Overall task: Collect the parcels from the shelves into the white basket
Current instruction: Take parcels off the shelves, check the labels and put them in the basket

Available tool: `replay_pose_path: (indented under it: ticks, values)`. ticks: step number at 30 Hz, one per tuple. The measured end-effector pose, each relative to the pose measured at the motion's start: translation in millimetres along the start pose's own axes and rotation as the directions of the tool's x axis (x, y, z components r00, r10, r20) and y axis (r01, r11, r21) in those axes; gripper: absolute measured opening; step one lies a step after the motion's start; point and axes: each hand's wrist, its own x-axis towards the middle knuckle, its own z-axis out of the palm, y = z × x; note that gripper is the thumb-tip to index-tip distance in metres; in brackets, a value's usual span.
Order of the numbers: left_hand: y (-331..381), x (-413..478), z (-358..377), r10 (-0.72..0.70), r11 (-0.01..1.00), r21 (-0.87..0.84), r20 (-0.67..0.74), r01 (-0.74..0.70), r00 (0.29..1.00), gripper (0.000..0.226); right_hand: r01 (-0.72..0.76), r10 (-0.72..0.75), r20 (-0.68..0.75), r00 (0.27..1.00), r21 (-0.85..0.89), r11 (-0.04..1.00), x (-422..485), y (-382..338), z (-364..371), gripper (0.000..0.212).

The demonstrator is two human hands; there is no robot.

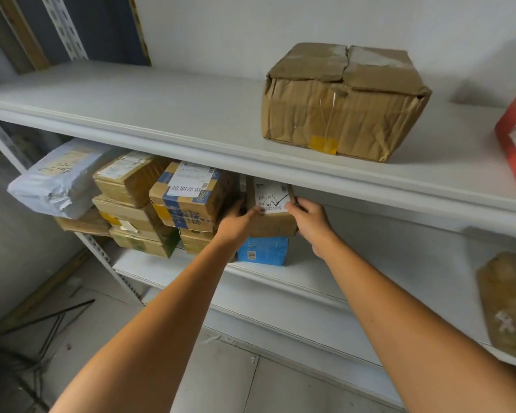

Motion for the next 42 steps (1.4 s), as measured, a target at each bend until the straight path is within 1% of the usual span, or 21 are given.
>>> replay_pose_path:
  ticks: [3, 6, 7, 9, 10, 12, 15, 18, 20, 23, 27, 29, 32, 34, 36, 38, 42]
  values:
    - [7, -22, -1, -0.021, 0.994, -0.110, 0.055, 0.027, 0.998, 0.037, 0.013, -0.013, 0.001, 1.000, 0.046, 0.999, -30, -1, -7, 0.022]
    - [10, -51, 2, -0.019, 0.994, -0.108, 0.105, 0.030, 0.994, 0.033, -0.023, 0.021, 0.020, 1.000, 0.090, 0.996, -60, 2, -17, 0.025]
    - [9, -61, 5, -0.016, 0.995, -0.097, 0.118, 0.027, 0.993, 0.035, -0.036, 0.034, 0.028, 0.999, 0.095, 0.995, -69, 4, -20, 0.025]
    - [8, -82, 12, -0.012, 0.995, -0.092, 0.135, 0.024, 0.991, 0.050, -0.055, 0.051, 0.048, 0.998, 0.076, 0.996, -87, 7, -28, 0.029]
    - [8, -91, 16, -0.019, 0.994, -0.102, 0.138, 0.033, 0.990, 0.059, -0.060, 0.057, 0.049, 0.997, 0.059, 0.996, -93, 9, -31, 0.032]
    - [9, -107, 23, -0.025, 0.989, -0.138, 0.138, 0.044, 0.990, 0.066, -0.073, 0.071, 0.042, 0.997, 0.055, 0.996, -105, 11, -39, 0.032]
    - [11, -125, 32, -0.016, 0.985, -0.168, 0.149, 0.041, 0.989, 0.067, -0.133, 0.127, 0.051, 0.991, 0.144, 0.981, -122, 18, -54, 0.030]
    - [10, -133, 39, 0.007, 0.996, -0.093, 0.159, 0.008, 0.987, 0.067, -0.226, 0.208, 0.093, 0.974, 0.260, 0.939, -132, 22, -76, 0.030]
    - [12, -136, 45, -0.003, 0.998, -0.056, 0.149, 0.012, 0.989, 0.071, -0.277, 0.245, 0.139, 0.960, 0.303, 0.912, -134, 23, -87, 0.030]
    - [12, -142, 52, -0.049, 0.997, -0.049, 0.143, 0.057, 0.988, 0.076, -0.313, 0.269, 0.175, 0.947, 0.326, 0.892, -137, 25, -98, 0.033]
    - [12, -148, 56, -0.027, 0.998, -0.057, 0.144, 0.035, 0.989, 0.075, -0.329, 0.277, 0.198, 0.940, 0.322, 0.888, -139, 22, -103, 0.037]
    - [12, -149, 55, -0.028, 0.997, -0.066, 0.149, 0.039, 0.988, 0.073, -0.320, 0.272, 0.184, 0.944, 0.319, 0.892, -140, 22, -102, 0.040]
    - [11, -147, 53, -0.030, 0.992, -0.116, 0.177, 0.051, 0.984, 0.069, -0.231, 0.209, 0.112, 0.971, 0.254, 0.939, -142, 18, -95, 0.048]
    - [9, -142, 53, -0.034, 0.985, -0.157, 0.189, 0.065, 0.981, 0.066, -0.140, 0.130, 0.073, 0.989, 0.151, 0.979, -143, 15, -89, 0.052]
    - [6, -133, 52, -0.028, 0.986, -0.158, 0.189, 0.058, 0.982, 0.060, -0.075, 0.073, 0.047, 0.996, 0.026, 0.997, -145, 11, -83, 0.059]
    - [1, -123, 51, -0.043, 0.981, -0.178, 0.199, 0.080, 0.979, 0.051, -0.024, 0.027, 0.023, 0.999, -0.091, 0.996, -147, 9, -78, 0.065]
    - [-6, -105, 50, -0.071, 0.974, -0.190, 0.271, 0.126, 0.960, 0.041, 0.048, -0.060, -0.044, 0.997, -0.243, 0.969, -150, 7, -70, 0.069]
